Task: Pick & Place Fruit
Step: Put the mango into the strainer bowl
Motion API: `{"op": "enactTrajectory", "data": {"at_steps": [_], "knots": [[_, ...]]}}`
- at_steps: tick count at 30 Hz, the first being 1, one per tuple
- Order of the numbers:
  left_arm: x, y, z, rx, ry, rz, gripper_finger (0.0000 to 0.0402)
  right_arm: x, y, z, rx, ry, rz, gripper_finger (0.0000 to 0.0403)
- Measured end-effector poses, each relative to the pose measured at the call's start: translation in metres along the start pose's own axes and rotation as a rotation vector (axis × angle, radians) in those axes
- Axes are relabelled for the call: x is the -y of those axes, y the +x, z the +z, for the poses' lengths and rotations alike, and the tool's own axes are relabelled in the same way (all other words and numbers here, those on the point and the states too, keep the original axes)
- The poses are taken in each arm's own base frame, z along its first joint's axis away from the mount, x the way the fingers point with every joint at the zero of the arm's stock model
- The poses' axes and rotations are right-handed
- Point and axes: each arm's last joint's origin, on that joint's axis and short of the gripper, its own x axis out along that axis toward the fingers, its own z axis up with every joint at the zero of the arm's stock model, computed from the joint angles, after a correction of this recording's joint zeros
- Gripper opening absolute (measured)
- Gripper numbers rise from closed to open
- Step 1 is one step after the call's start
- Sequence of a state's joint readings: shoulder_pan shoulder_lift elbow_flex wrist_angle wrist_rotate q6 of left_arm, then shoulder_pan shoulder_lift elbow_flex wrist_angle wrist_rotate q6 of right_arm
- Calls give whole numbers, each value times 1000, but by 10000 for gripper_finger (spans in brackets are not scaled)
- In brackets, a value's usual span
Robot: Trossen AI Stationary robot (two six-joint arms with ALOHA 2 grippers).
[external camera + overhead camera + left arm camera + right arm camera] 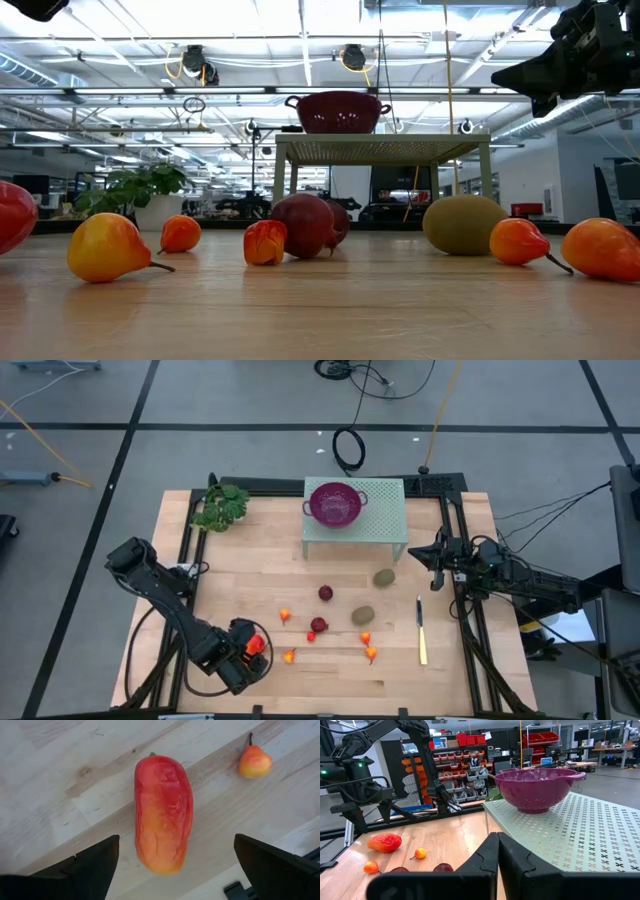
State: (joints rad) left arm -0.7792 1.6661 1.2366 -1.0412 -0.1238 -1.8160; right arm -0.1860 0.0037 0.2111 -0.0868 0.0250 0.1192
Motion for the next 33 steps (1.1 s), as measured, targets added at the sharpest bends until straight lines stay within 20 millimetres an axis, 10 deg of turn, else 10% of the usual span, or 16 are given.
{"op": "enactTrajectory", "data": {"at_steps": [33], "knots": [[11, 17, 2, 65, 116, -12, 397, 0, 0, 0, 0, 0, 0, 0]]}}
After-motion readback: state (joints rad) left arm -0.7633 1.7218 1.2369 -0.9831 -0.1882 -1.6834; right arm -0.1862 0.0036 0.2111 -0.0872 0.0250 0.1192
